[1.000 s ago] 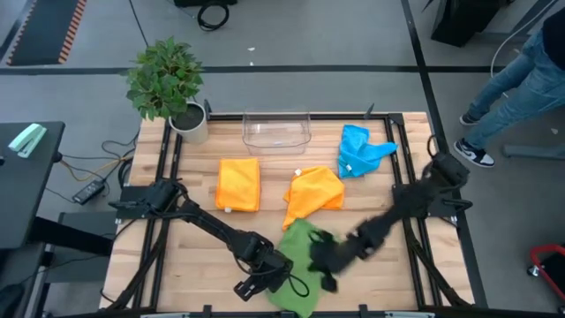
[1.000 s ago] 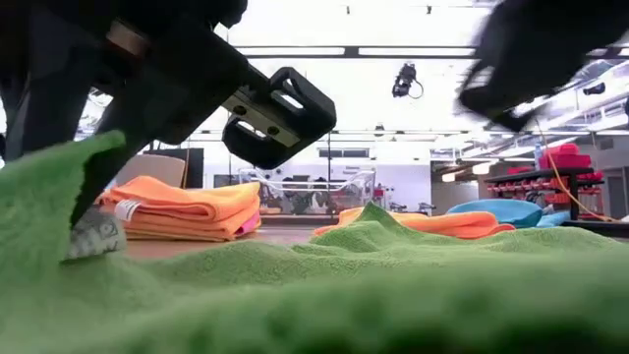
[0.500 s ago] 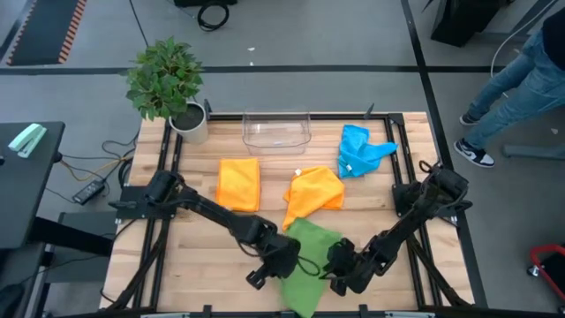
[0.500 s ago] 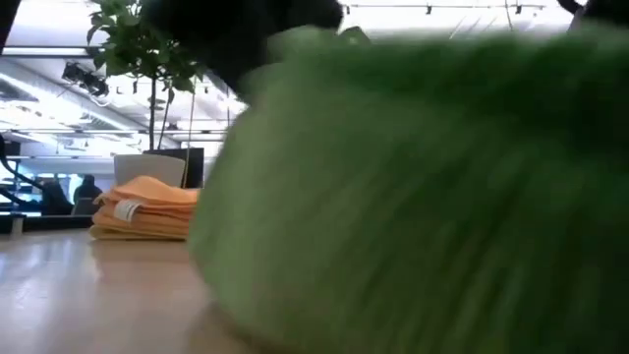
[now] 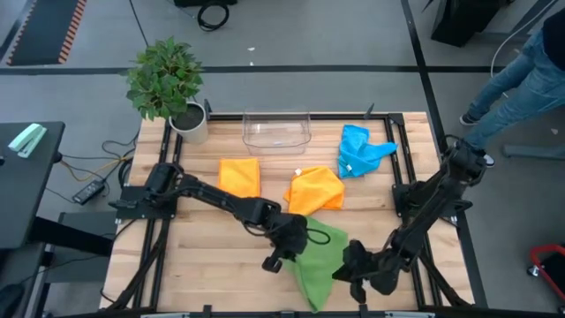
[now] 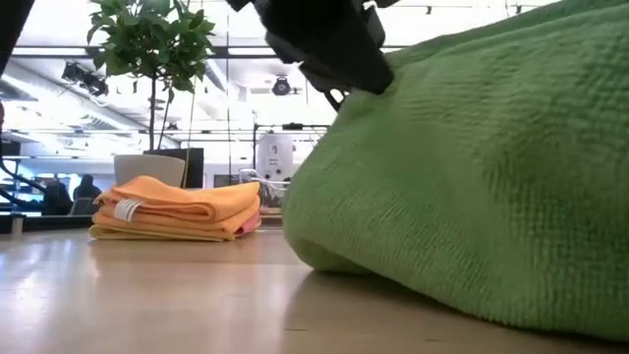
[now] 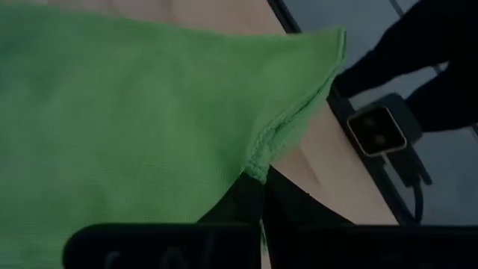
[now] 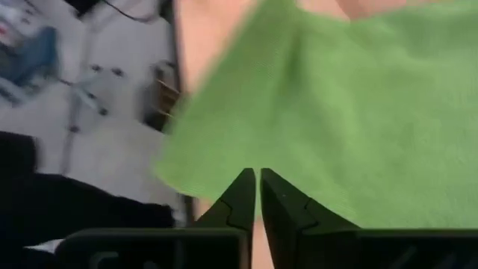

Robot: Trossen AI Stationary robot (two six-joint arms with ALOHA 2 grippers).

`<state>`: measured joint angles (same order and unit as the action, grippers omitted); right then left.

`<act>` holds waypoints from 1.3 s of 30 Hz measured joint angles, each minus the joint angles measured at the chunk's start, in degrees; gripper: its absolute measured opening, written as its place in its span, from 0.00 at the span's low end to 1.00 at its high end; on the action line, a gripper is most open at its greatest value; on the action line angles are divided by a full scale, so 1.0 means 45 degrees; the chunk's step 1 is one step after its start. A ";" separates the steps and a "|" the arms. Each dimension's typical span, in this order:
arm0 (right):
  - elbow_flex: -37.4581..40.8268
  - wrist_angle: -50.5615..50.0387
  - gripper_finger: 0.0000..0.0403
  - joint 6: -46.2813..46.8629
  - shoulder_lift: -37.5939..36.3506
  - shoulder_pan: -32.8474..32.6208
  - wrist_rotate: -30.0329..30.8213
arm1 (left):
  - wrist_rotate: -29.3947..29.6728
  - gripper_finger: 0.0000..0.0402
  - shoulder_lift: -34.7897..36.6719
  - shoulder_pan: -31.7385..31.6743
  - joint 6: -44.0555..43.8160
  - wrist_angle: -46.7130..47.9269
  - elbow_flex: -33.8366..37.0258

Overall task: Fold microfiber towels
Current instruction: Fold the green microfiber cloth

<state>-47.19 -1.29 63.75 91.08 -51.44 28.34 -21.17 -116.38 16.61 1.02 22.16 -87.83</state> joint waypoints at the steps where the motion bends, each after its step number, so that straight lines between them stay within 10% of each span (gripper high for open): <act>1: -0.0125 0.0093 0.09 -0.0051 -0.0126 -0.0032 0.0031 | -0.0008 0.01 -0.0005 -0.0081 -0.0078 -0.0156 0.0000; 17: -0.4316 -0.1213 0.50 -0.1125 0.3647 -0.0819 0.0368 | -0.0015 0.03 -0.0015 -0.0652 0.0049 -0.0436 0.0000; 39: -0.5079 -0.0500 0.48 0.0854 0.5368 -0.0143 0.0656 | -0.0015 0.04 -0.0019 -0.0676 0.0291 -0.0080 0.0005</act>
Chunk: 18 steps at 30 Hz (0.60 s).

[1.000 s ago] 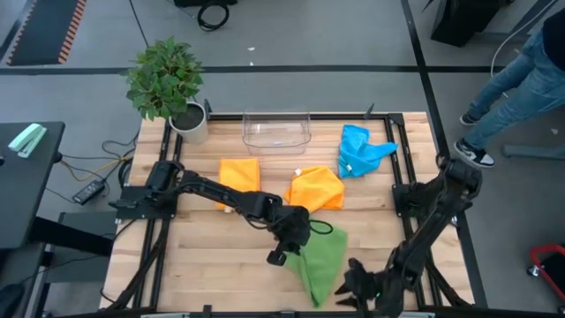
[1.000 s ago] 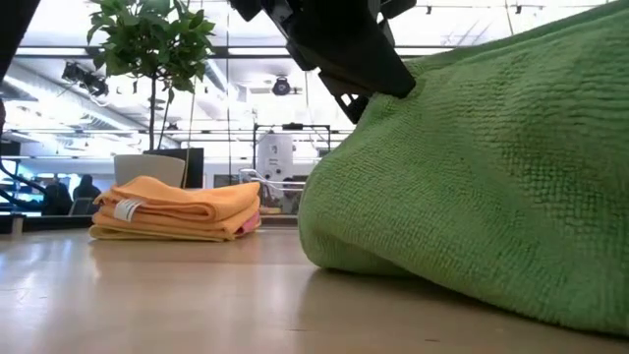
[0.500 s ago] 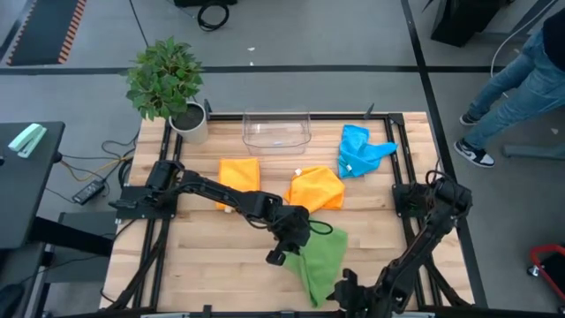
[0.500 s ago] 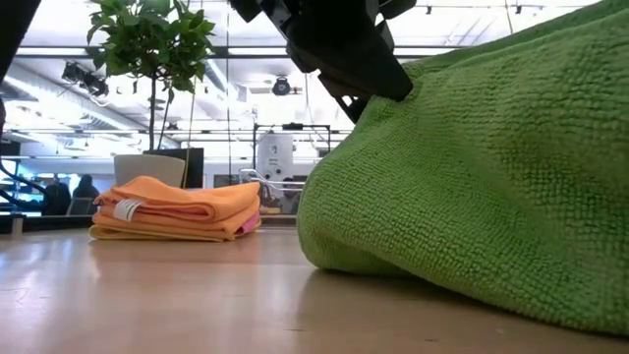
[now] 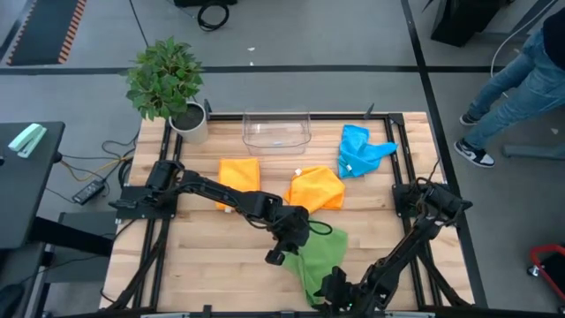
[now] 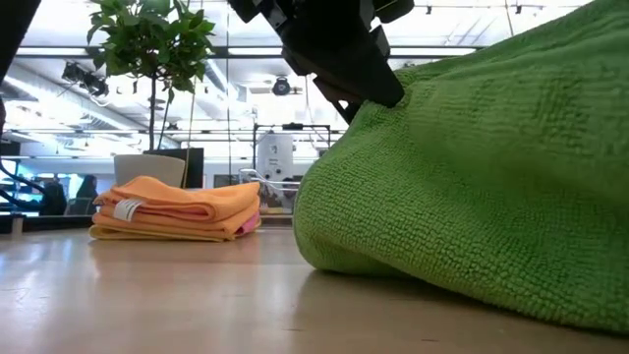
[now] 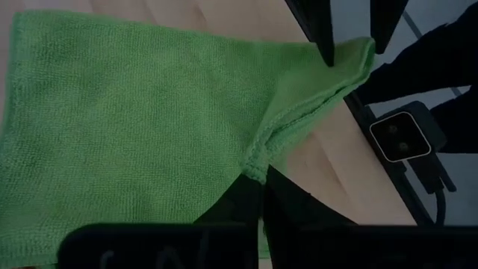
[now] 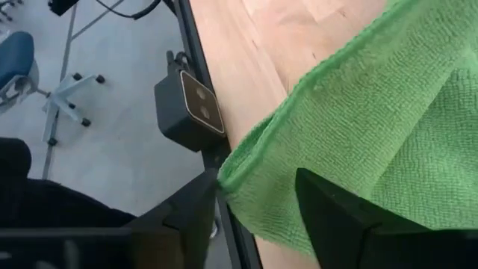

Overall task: Fold microfiber towels
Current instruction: Fold the green microfiber cloth

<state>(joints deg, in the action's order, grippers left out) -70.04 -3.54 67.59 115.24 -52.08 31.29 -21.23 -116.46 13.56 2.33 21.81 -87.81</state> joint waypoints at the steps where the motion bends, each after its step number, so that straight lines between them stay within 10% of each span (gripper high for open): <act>1: 0.0000 -0.0044 0.44 0.0081 -0.0002 0.0000 0.0000 | 0.0000 0.03 0.0000 0.0000 0.0000 0.0009 0.0000; 8: 0.0005 -0.0190 0.04 0.0328 -0.0126 -0.0100 -0.0003 | -0.0005 0.04 -0.0005 -0.0065 -0.0019 0.0224 0.0000; 18: 0.0005 -0.4100 0.03 0.0814 -0.2675 -0.0323 -0.0351 | -0.0015 0.04 -0.0005 -0.0311 -0.0045 0.0490 0.0005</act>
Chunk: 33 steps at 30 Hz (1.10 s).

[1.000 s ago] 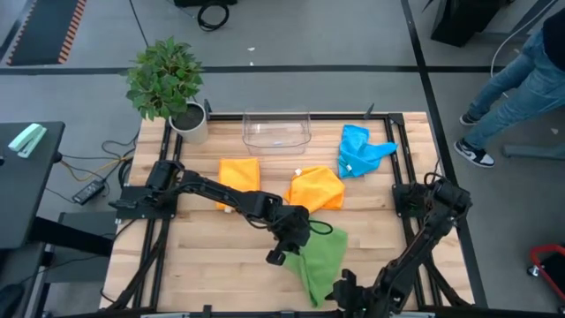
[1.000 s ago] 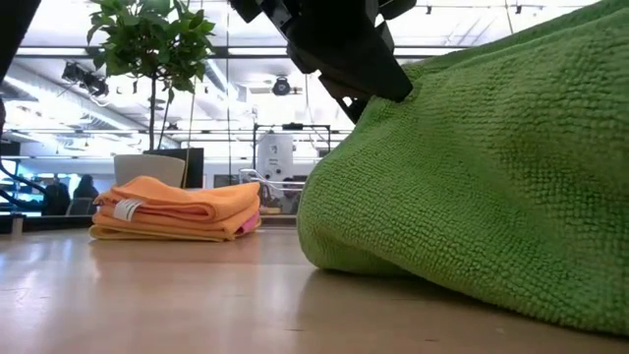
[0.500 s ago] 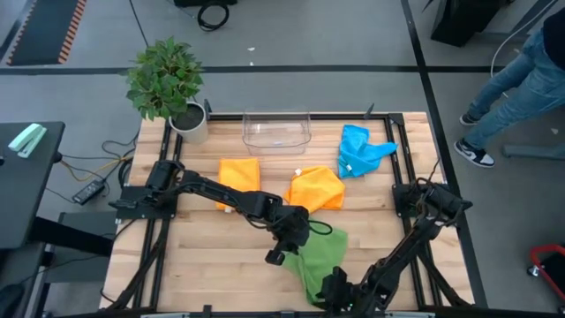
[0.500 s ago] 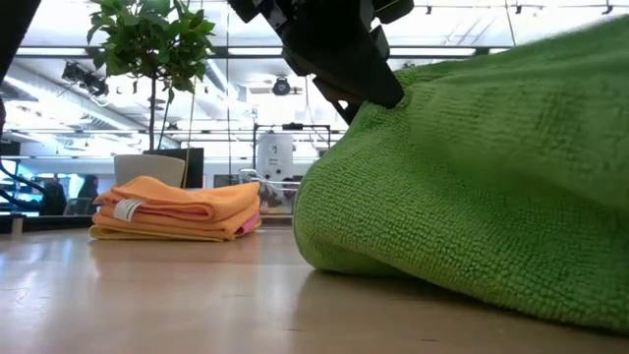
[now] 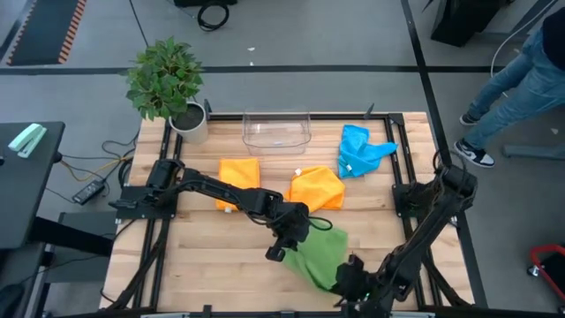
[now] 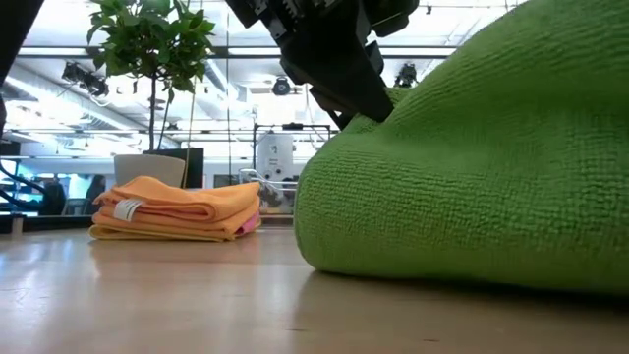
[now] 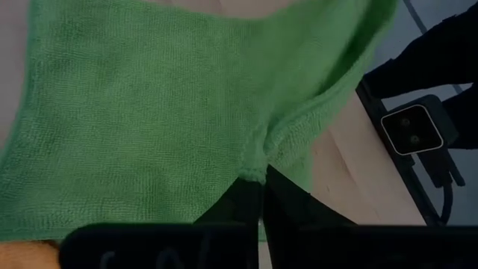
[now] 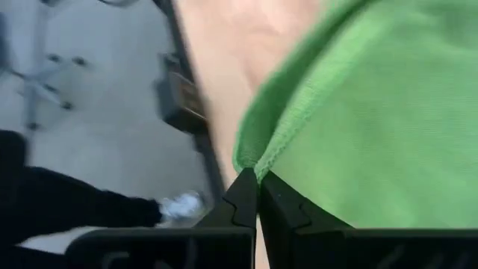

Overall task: Fold microfiber towels
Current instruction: Fold the green microfiber cloth

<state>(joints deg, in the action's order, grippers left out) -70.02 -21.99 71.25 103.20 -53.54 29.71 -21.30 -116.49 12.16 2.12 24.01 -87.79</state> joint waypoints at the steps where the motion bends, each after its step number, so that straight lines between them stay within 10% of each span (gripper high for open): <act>1: 0.0000 -0.0713 0.03 0.0247 -0.0232 -0.0014 -0.0101 | 0.0006 0.04 0.0000 0.0000 -0.0048 -0.0005 0.0000; 18: 0.0010 0.1712 0.52 -0.1413 0.1352 -0.1083 0.0254 | 0.0019 0.02 0.0000 -0.0091 -0.0232 -0.0024 0.0000; 24: -0.0755 0.2999 0.53 -0.3766 0.3375 -0.1361 0.1203 | 0.0017 0.03 0.0000 -0.0247 -0.0236 -0.0034 0.0010; 33: -0.3907 -0.1819 0.46 -0.4721 0.4083 -0.0639 0.2503 | 0.0010 0.05 0.0000 -0.0228 -0.0227 -0.0029 0.0010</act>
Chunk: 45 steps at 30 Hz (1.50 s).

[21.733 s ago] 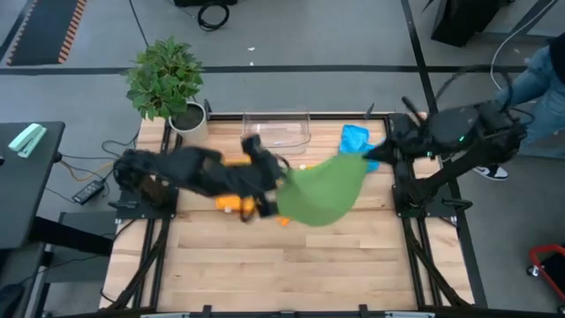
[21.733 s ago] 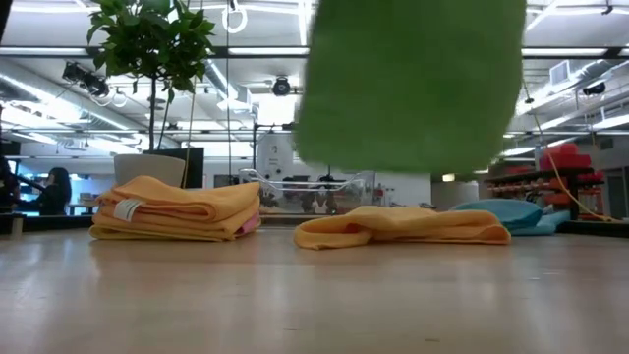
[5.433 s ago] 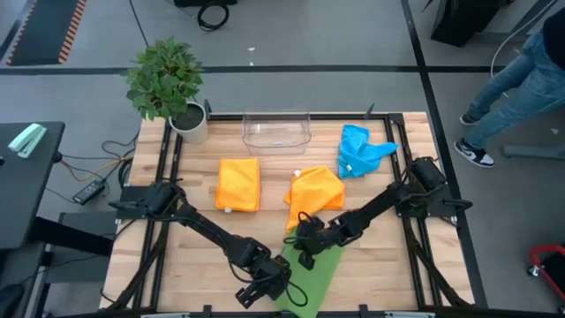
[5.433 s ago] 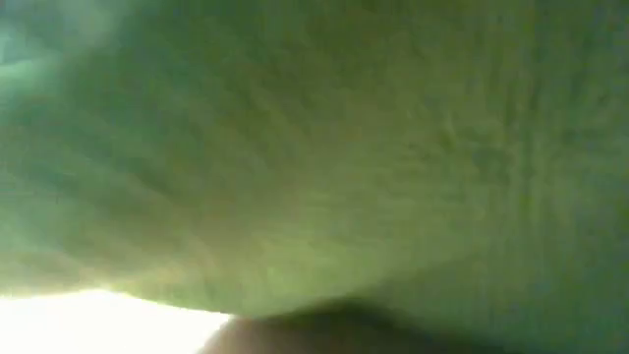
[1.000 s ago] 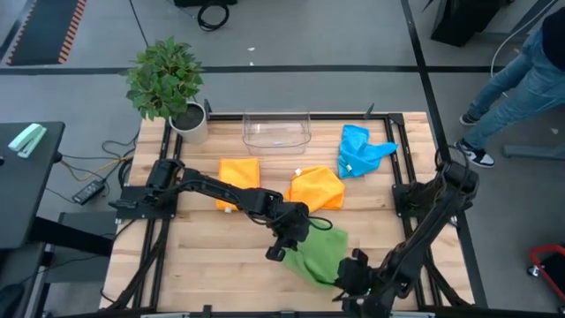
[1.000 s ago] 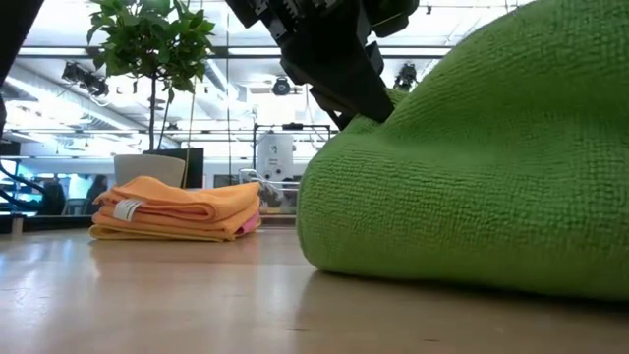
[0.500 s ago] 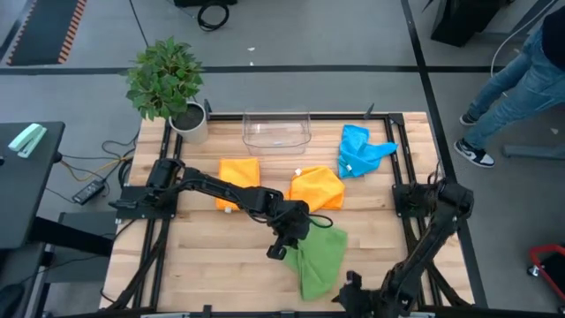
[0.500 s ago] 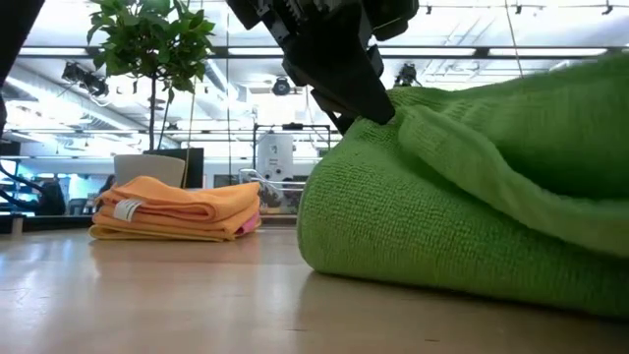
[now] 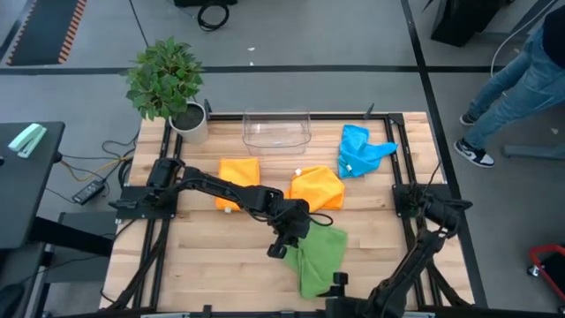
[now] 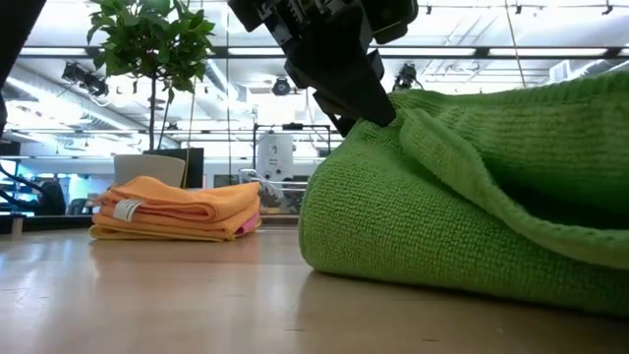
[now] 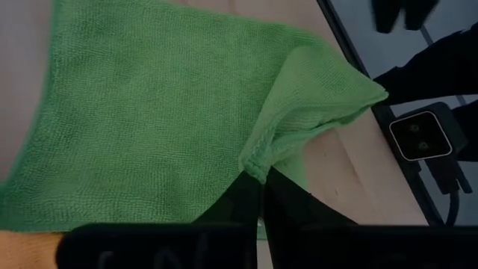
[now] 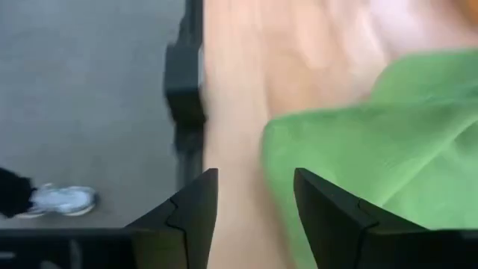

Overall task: Fold microfiber towels
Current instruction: Fold the green microfiber cloth

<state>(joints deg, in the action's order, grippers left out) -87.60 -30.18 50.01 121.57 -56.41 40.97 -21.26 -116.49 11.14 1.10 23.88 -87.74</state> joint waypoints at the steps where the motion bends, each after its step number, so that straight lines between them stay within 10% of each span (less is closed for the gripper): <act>1: -0.0184 -0.0187 0.45 -0.0244 -0.0018 0.0070 0.0095 | 0.0000 0.05 0.0000 0.0000 0.0000 0.0000 0.0000; 10: -0.0586 0.0349 0.45 -0.3060 0.1052 0.0461 0.0069 | -0.0014 0.04 0.0000 -0.0073 0.0039 0.0000 0.0000; 45: 0.0608 0.2840 0.45 -0.1319 0.1727 0.1853 -0.1940 | -0.0008 0.02 -0.0005 -0.0063 0.0019 0.0034 0.0000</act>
<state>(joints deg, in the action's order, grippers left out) -84.86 -17.40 44.08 129.35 -48.07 32.24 -21.29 -116.51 10.85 1.19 24.03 -87.74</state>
